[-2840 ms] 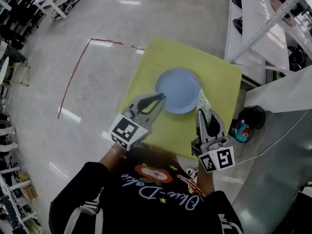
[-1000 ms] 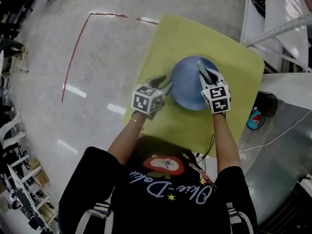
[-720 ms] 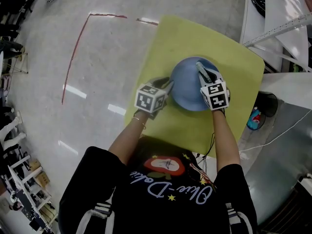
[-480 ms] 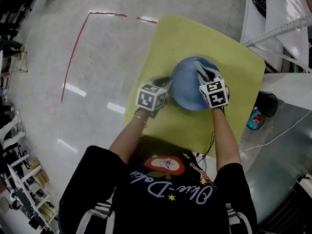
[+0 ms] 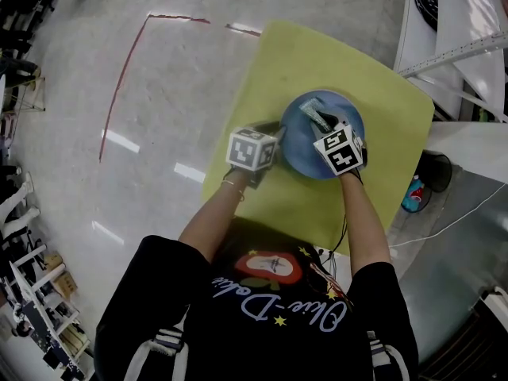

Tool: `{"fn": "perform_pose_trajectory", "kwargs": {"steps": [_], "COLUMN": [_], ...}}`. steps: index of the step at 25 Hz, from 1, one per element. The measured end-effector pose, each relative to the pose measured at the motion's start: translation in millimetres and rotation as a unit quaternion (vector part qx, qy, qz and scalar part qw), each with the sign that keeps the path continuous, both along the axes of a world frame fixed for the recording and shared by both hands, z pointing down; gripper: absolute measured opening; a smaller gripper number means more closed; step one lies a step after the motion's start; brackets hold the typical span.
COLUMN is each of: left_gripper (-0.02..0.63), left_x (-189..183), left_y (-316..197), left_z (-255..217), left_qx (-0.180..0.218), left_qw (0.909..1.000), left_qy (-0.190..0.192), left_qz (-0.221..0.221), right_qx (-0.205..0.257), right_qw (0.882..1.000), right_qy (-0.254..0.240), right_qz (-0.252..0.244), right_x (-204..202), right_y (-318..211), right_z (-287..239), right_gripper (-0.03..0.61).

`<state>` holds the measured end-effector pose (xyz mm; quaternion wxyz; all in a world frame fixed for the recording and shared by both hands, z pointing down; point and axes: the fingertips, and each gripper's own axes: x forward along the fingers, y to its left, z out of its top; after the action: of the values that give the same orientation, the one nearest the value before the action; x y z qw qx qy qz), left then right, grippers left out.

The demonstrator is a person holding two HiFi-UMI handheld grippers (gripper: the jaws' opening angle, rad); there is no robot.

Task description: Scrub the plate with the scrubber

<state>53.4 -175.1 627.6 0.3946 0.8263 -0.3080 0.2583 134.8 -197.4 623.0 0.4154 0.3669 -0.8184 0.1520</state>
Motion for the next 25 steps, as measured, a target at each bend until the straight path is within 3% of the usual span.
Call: {"fn": "perform_pose_trajectory", "kwargs": {"steps": [3,11,18,25], "left_gripper": [0.049,0.043,0.041,0.041], "left_x": [0.5,-2.1,-2.4,-4.3], "left_y": [0.6,3.6,2.0,2.4], "left_z": [1.8,3.5,1.7,1.0], "left_qx": [-0.018,-0.021,-0.016,-0.010], "left_qw": [0.9996,0.9993,0.9995,0.9994], "left_qy": [0.017,0.011,0.002,-0.007], "left_qz": [-0.016,-0.027,-0.028,-0.033], "right_qx": [-0.005,-0.050,-0.064,-0.105], "right_qw": [0.998,0.991,0.984,0.978], "right_qy": [0.023,0.032,0.028,0.003], "right_qz": [-0.050,-0.124,-0.161,-0.180], "right_x": [-8.2,-24.7,-37.5,-53.2], "right_y": [11.2,35.3,64.1,94.4], "right_z": [8.1,13.8,14.1,12.7], "right_gripper": [0.066,0.066,0.066,0.066]}}
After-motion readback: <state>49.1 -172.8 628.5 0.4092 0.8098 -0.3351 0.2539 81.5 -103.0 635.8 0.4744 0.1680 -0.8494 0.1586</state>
